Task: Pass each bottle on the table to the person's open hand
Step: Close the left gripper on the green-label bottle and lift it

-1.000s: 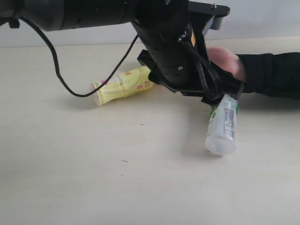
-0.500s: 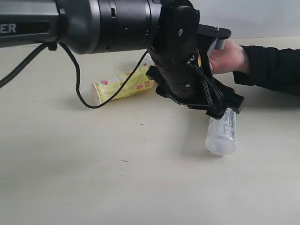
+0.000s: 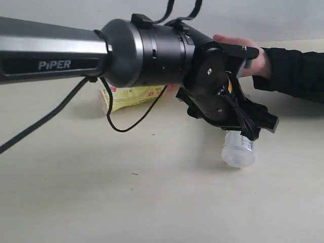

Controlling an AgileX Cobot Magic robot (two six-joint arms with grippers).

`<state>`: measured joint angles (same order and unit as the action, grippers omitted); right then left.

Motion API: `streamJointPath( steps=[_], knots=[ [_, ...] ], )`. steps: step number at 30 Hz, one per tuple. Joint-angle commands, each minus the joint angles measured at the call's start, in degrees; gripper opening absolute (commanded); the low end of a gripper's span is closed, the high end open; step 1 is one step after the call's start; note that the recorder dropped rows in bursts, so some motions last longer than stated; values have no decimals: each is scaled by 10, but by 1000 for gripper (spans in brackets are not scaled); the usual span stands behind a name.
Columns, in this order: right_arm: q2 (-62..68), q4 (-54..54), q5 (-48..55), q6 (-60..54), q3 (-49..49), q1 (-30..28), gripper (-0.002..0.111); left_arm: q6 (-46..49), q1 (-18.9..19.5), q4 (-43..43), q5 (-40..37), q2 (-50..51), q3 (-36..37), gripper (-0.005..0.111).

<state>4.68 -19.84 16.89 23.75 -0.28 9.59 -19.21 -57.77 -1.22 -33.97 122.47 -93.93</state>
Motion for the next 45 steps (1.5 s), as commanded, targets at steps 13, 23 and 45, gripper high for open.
streamJointPath(
  steps=[13,23,45],
  knots=[
    [2,-1,-8,0,3,-3,0,-23,-19,81,-6,93,-114,76],
    [2,-1,-8,0,3,-3,0,-52,-19,115,2,138,-122,76],
    [2,-1,-8,0,3,-3,0,-25,-20,115,-75,120,-122,0]
  ],
)
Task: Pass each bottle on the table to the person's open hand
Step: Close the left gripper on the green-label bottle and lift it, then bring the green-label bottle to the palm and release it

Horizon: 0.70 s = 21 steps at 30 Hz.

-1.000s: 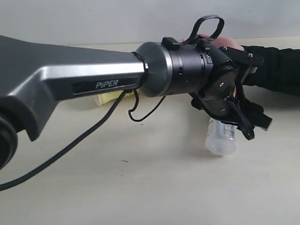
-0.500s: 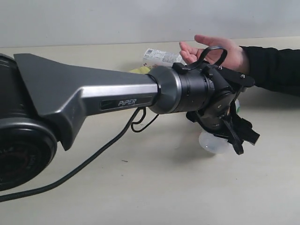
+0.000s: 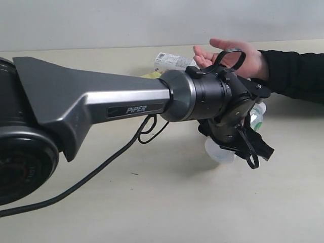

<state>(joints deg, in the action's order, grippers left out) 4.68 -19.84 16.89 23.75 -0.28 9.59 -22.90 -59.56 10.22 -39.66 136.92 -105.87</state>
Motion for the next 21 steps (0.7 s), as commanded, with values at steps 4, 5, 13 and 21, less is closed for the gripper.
streamJointPath(
  steps=[4,5,13,21],
  knots=[
    [2,-1,-8,0,3,-3,0,17,-7,0,-18,-51,-3,0],
    [2,-1,-8,0,3,-3,0,19,-10,0,-18,-60,-3,0],
    [2,-1,-8,0,3,-3,0,46,-12,5,3,-129,-3,0],
    [2,-1,-8,0,3,-3,0,-104,2,13,148,-151,-3,0]
  ],
)
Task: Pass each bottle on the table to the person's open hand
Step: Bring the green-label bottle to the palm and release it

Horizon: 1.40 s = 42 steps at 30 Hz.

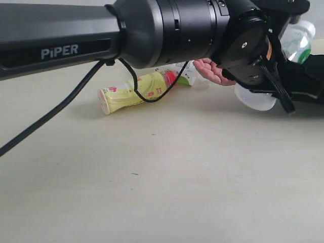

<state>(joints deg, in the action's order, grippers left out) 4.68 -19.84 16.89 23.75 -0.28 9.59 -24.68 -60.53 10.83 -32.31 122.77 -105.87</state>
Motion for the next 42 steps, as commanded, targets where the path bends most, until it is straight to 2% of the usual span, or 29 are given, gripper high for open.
streamJointPath(
  steps=[1,6,10,15,24,35,37,40,42],
  knots=[
    [2,-1,-8,0,3,-3,0,-108,16,7,89,-10,-3,0],
    [2,-1,-8,0,3,-3,0,-234,55,7,111,-7,-3,0],
    [2,-1,-8,0,3,-3,0,-289,81,6,113,-3,-3,0],
    [2,-1,-8,0,3,-3,0,-293,103,7,115,11,-3,0],
    [2,-1,-8,0,3,-3,0,-299,108,6,117,57,-3,0],
    [2,-1,-8,0,3,-3,0,-313,126,0,117,65,-3,1],
    [2,-1,-8,0,3,-3,0,-313,127,0,117,65,-3,7],
    [2,-1,-8,0,3,-3,0,-313,127,-1,125,65,-3,24],
    [2,-1,-8,0,3,-3,0,-316,127,-6,131,65,-3,48]
  ],
)
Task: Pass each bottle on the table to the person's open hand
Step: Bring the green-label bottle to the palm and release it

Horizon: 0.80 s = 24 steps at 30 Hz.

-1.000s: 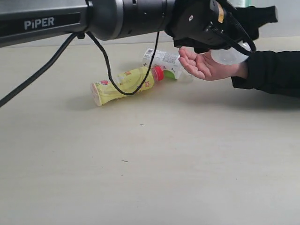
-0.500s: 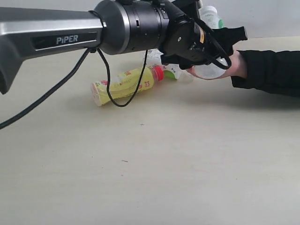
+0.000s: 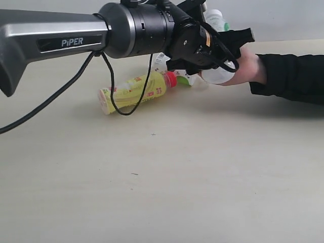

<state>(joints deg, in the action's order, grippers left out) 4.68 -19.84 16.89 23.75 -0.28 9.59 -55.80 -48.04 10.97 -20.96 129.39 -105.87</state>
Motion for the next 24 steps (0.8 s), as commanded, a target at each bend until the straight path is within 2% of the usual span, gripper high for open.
streamJointPath(
  steps=[1,4,7,13,16,20,24],
  knots=[
    [2,-1,-8,0,3,-3,0,-5,2,-7,18,-1,-3,54],
    [2,-1,-8,0,3,-3,0,-5,2,-7,29,-1,-3,78],
    [2,-1,-8,0,3,-3,0,0,2,-7,31,-1,-3,94],
    [2,-1,-8,0,3,-3,0,0,1,-7,29,-1,-3,96],
    [2,-1,-8,0,3,-3,0,10,1,-7,0,-3,-3,96],
    [2,-1,-8,0,3,-3,0,76,1,-13,-35,-13,-3,96],
    [2,-1,-8,0,3,-3,0,143,0,-20,-106,-41,-3,96]
  ],
)
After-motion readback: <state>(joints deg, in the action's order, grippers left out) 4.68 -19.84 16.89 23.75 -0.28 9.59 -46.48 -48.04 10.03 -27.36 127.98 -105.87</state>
